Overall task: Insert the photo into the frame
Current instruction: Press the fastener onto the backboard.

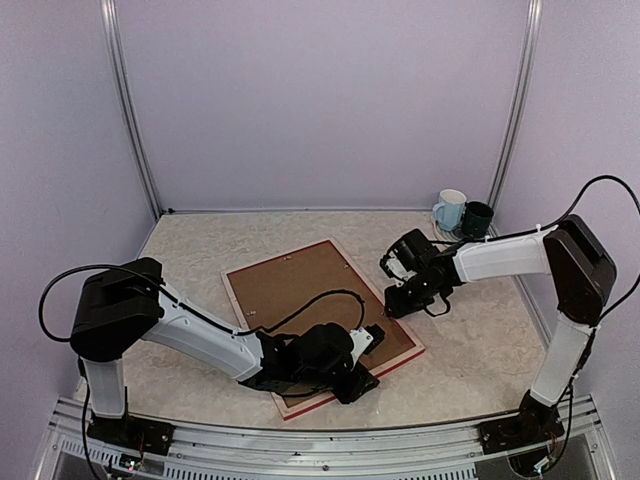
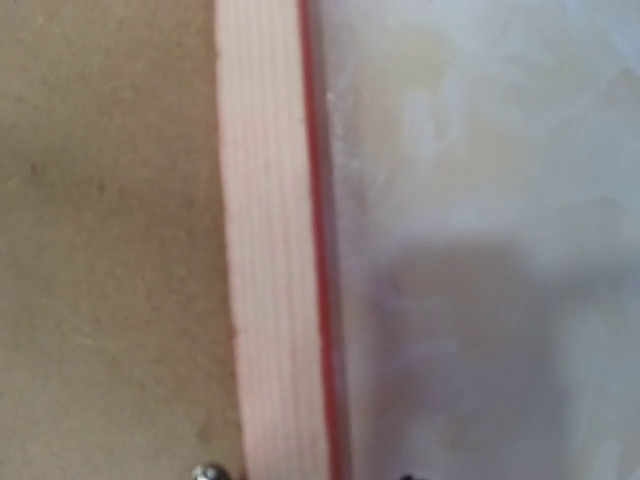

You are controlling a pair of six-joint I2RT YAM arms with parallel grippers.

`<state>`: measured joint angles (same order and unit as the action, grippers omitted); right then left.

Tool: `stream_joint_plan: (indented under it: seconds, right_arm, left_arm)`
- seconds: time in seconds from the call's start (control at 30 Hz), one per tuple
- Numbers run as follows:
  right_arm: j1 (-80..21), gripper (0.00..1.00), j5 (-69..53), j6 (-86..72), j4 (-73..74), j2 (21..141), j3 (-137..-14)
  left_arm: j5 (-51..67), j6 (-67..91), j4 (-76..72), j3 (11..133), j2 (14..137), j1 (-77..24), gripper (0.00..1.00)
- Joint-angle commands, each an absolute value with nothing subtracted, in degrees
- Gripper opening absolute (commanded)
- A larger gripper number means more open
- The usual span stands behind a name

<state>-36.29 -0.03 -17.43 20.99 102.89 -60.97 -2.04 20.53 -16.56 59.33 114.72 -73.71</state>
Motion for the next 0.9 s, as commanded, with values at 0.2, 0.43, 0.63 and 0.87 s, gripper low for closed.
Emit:
stream_joint_plan:
  seconds: [0.2, 0.43, 0.63, 0.87]
  right_arm:
    - [-36.25, 0.33, 0.09, -16.35, 22.34, 106.21, -59.10]
    - [-36.09, 0.34, -1.35, -17.57, 21.95, 102.83, -59.02]
    - [-35.21, 0.36, -0.69, -19.51, 21.16, 99.58, -58.94]
    - [-34.93, 0.37, -2.16, -19.58, 20.89, 99.08, -59.09]
  left_arm:
    - [1.20, 21.88, -9.58, 56.73, 118.04, -74.79, 0.41]
    - [1.08, 22.06, -9.67, 56.78, 118.04, -74.79, 0.41]
    - [1.06, 22.46, -9.84, 56.62, 118.04, -74.79, 0.41]
    - [1.14, 22.57, -10.44, 56.16, 118.10, -74.79, 0.41]
